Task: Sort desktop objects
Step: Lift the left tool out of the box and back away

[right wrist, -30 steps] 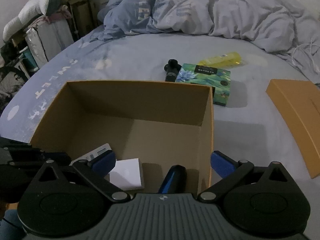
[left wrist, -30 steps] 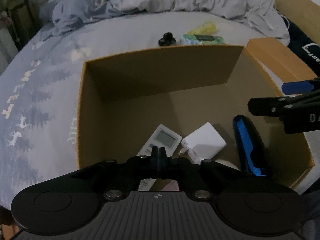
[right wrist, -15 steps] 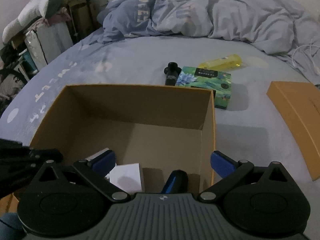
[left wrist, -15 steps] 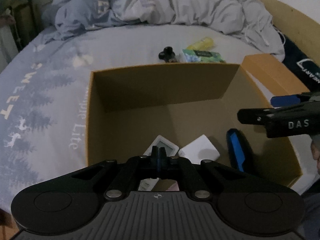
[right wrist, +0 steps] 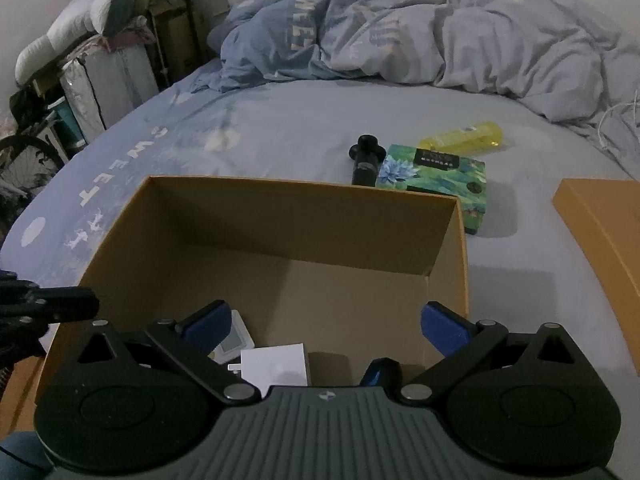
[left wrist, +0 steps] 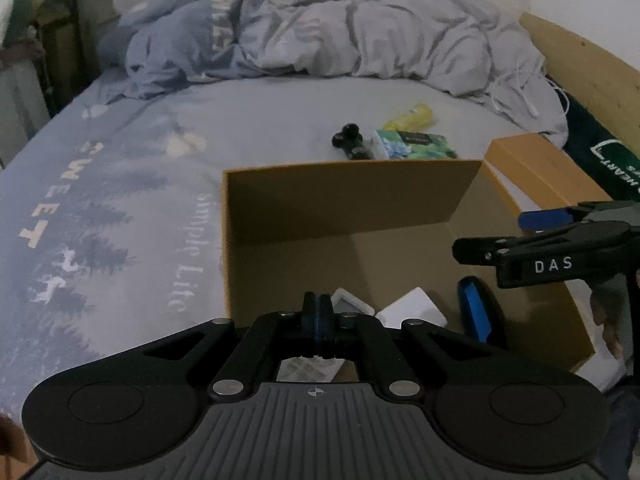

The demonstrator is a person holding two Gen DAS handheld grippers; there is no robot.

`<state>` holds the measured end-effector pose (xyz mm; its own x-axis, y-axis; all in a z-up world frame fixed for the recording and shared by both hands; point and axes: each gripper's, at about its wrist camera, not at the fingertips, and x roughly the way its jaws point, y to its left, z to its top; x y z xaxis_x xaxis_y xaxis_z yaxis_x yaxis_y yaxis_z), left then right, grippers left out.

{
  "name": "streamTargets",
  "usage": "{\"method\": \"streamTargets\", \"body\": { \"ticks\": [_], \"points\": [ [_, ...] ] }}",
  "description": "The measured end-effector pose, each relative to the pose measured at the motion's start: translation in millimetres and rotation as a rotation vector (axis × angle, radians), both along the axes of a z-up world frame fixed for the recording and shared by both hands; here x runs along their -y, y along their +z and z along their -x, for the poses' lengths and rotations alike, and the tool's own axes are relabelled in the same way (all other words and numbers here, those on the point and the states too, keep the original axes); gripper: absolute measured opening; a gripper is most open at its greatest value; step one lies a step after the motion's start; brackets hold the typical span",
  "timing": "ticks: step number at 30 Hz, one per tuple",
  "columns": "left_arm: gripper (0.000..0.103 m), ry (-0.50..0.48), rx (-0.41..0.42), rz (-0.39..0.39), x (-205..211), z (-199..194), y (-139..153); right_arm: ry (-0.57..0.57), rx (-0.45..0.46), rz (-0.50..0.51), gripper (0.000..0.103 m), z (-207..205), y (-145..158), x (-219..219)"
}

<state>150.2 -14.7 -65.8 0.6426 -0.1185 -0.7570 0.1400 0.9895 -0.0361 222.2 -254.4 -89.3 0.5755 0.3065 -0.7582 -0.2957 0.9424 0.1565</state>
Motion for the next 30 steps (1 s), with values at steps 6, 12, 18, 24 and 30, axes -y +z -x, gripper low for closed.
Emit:
{"method": "streamTargets", "body": {
  "ticks": [6,12,18,24,30],
  "points": [
    [0.002,0.006,-0.001,0.039,-12,8,7,0.002,0.013,-0.011,0.103,0,0,-2],
    [0.035,-0.012,0.027,0.02,-11,13,18,-0.007,0.026,-0.039,0.103,1,3,-3],
    [0.058,-0.022,0.033,-0.002,-5,16,20,-0.015,0.074,-0.104,0.103,4,9,1],
    [0.073,-0.028,0.023,-0.039,6,14,21,-0.034,0.09,-0.133,0.103,4,12,10],
    [0.089,-0.049,0.042,-0.038,20,11,28,-0.065,0.115,-0.19,0.103,2,19,29]
  ]
}}
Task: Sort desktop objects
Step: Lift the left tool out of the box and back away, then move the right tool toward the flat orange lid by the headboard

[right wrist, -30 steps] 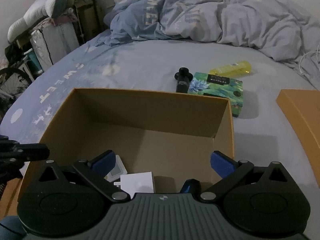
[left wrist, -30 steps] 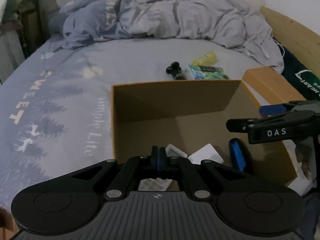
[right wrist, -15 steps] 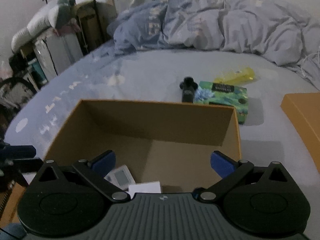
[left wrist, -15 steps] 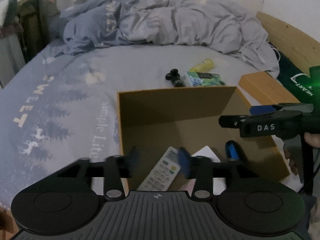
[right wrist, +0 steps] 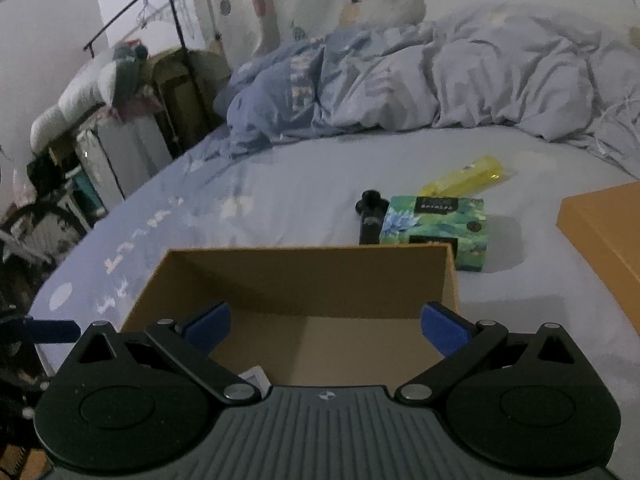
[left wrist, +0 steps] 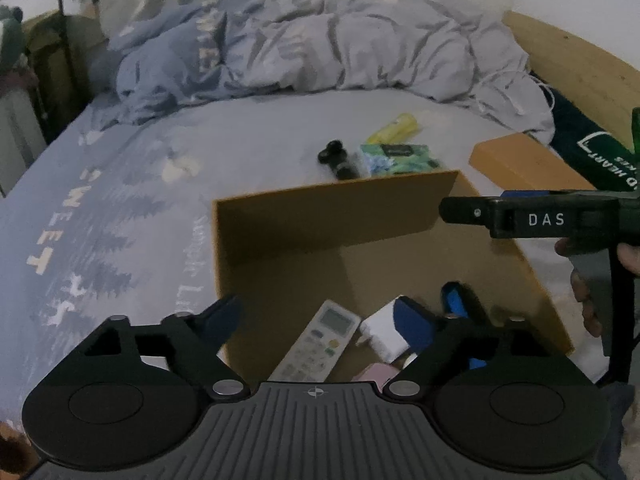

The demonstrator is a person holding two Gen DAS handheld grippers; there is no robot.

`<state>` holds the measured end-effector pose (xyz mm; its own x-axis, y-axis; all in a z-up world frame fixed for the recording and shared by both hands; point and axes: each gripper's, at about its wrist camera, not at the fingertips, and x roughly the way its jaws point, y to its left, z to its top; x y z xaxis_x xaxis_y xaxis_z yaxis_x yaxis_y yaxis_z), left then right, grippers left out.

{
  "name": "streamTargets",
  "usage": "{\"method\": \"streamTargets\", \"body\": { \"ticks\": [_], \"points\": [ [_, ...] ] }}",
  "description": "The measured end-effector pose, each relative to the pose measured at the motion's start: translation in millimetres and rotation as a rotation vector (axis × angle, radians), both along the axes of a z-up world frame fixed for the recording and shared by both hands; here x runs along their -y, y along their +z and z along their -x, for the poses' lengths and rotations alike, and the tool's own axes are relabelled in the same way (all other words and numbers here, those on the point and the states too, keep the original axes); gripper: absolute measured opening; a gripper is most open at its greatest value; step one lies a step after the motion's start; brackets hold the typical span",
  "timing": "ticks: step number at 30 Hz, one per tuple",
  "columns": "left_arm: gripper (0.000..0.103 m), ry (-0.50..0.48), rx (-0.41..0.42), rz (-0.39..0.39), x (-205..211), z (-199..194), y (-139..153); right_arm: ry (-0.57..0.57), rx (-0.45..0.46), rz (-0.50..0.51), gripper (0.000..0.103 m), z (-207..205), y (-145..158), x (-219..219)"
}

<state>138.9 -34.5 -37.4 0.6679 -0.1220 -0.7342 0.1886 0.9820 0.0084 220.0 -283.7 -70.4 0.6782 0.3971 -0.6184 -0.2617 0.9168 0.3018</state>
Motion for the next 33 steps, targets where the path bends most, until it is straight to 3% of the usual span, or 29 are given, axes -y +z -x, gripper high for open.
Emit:
{"method": "streamTargets", "body": {
  "ticks": [8,15,29,33],
  "points": [
    [0.103,-0.04,0.041,0.004,29,-12,14,-0.064,-0.006,-0.063,0.103,-5,1,32],
    [0.103,-0.088,0.062,0.019,63,-35,25,-0.159,-0.023,-0.111,0.103,-12,-7,74],
    [0.103,-0.23,0.091,0.095,147,-97,45,-0.465,-0.037,-0.272,0.103,-12,-26,192],
    [0.103,-0.268,0.089,0.118,173,-113,46,-0.606,-0.002,-0.299,0.103,-2,-31,220]
  ]
}}
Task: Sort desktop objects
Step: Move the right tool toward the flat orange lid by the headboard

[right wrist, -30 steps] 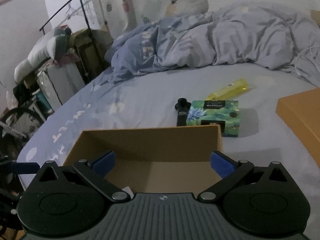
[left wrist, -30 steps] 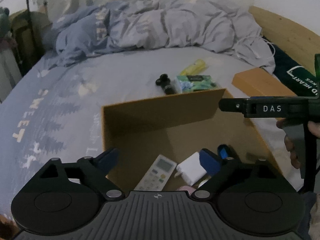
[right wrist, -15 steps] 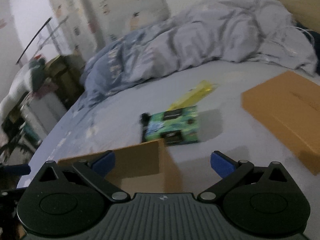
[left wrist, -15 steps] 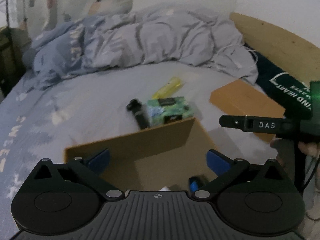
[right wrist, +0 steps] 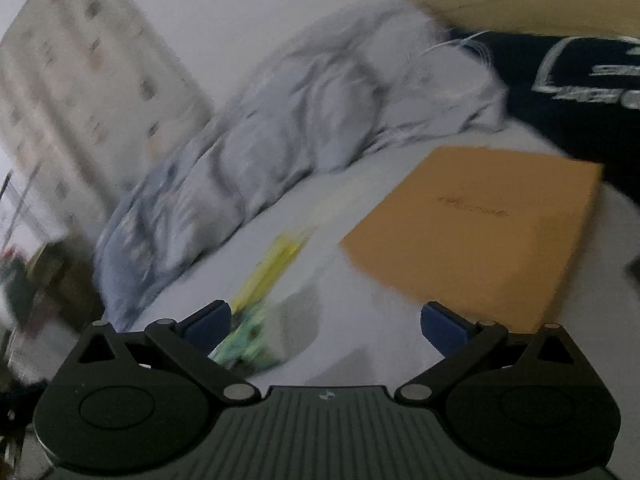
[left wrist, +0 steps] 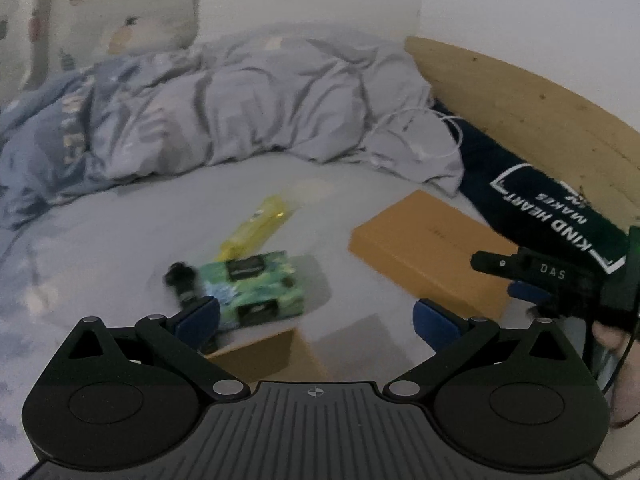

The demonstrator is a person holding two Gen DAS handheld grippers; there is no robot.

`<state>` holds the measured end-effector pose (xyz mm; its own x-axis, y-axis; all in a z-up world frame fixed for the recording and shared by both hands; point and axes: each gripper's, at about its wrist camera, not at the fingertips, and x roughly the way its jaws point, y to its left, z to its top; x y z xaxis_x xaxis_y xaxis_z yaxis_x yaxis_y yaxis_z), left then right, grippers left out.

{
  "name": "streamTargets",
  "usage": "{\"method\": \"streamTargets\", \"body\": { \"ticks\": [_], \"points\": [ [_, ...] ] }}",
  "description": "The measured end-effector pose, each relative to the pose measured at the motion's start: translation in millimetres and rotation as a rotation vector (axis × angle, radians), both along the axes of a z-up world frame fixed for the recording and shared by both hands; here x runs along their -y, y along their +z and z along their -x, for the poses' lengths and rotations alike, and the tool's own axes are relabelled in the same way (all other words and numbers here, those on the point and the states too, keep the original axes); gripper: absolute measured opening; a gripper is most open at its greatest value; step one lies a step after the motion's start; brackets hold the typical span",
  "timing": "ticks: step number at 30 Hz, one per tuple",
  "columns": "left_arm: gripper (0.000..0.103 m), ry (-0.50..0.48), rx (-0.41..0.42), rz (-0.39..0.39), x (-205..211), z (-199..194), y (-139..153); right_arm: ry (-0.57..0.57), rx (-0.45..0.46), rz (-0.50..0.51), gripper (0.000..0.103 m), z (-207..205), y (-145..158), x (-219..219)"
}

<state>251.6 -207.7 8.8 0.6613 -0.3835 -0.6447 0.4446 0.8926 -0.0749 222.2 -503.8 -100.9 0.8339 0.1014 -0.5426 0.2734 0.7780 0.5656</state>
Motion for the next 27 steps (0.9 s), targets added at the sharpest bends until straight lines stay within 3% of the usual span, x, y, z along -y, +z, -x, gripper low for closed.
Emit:
{"method": "streamTargets", "body": {
  "ticks": [5,13,20,27],
  "points": [
    [0.103,-0.059,0.013,0.002,38,-17,-2,-0.122,0.011,-0.032,0.103,11,-14,32],
    [0.103,-0.165,0.059,0.019,104,-40,-14,-0.248,-0.06,-0.027,0.103,9,-43,63],
    [0.103,-0.199,0.09,0.079,146,-64,-24,-0.329,-0.059,-0.031,0.103,13,-50,88],
    [0.103,-0.201,0.126,0.061,183,-89,-39,-0.364,-0.089,-0.045,0.103,11,-74,106]
  ]
}}
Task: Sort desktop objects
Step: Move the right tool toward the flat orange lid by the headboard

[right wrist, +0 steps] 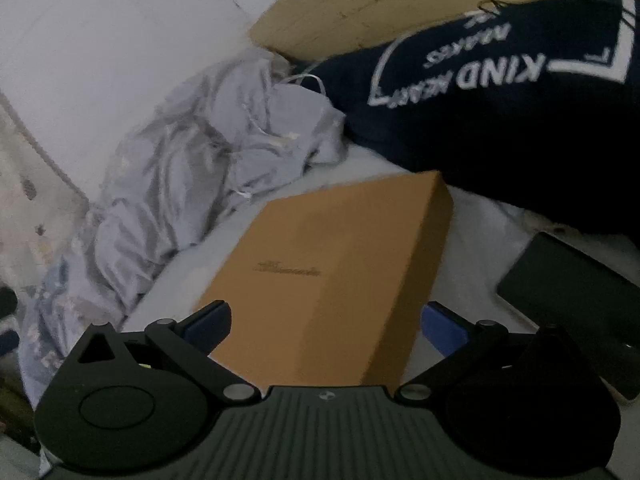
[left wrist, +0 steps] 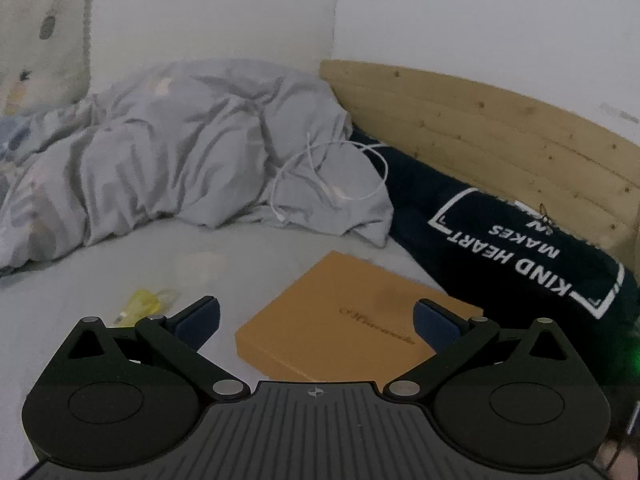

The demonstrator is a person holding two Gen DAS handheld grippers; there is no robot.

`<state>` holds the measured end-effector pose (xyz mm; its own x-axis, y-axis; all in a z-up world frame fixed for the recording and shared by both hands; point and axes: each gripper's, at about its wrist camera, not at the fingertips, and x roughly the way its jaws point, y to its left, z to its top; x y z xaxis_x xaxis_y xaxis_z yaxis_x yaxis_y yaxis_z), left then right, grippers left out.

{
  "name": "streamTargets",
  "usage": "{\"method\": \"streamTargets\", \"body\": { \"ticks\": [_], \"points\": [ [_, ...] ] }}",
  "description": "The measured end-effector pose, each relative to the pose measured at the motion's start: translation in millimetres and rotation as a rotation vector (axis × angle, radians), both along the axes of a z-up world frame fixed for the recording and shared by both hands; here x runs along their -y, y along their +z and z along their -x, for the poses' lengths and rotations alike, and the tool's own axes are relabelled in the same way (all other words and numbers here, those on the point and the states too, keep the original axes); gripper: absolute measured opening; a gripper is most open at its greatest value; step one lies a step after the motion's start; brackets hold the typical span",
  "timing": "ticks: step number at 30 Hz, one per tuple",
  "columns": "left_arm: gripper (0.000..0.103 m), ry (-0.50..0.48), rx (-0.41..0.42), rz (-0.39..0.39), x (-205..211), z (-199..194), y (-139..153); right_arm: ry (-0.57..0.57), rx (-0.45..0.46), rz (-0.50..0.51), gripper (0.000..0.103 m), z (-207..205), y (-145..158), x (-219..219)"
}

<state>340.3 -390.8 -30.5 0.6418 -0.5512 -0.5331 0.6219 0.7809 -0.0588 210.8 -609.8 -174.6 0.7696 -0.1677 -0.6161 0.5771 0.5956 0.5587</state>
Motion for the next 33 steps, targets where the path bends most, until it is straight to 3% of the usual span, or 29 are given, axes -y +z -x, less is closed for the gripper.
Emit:
{"method": "streamTargets", "body": {
  "ticks": [6,13,19,23,27,33],
  "points": [
    [0.103,-0.035,0.037,-0.034,28,-26,-11,-0.052,-0.004,-0.004,0.103,-3,-10,6],
    [0.103,-0.043,0.034,-0.095,49,-62,-39,-0.01,-0.025,0.007,0.103,-18,-15,-4],
    [0.103,-0.042,0.011,-0.129,46,-102,-61,0.003,-0.064,-0.011,0.103,-29,-22,-8],
    [0.103,-0.021,-0.01,-0.12,39,-127,-68,-0.018,-0.083,0.036,0.103,-33,-23,-12],
    [0.103,0.023,-0.023,-0.087,41,-142,-89,-0.048,-0.095,0.052,0.103,-34,-28,-12],
    [0.103,0.006,0.032,-0.144,63,-148,-127,-0.042,-0.121,0.039,0.103,-43,-35,-16]
  ]
}}
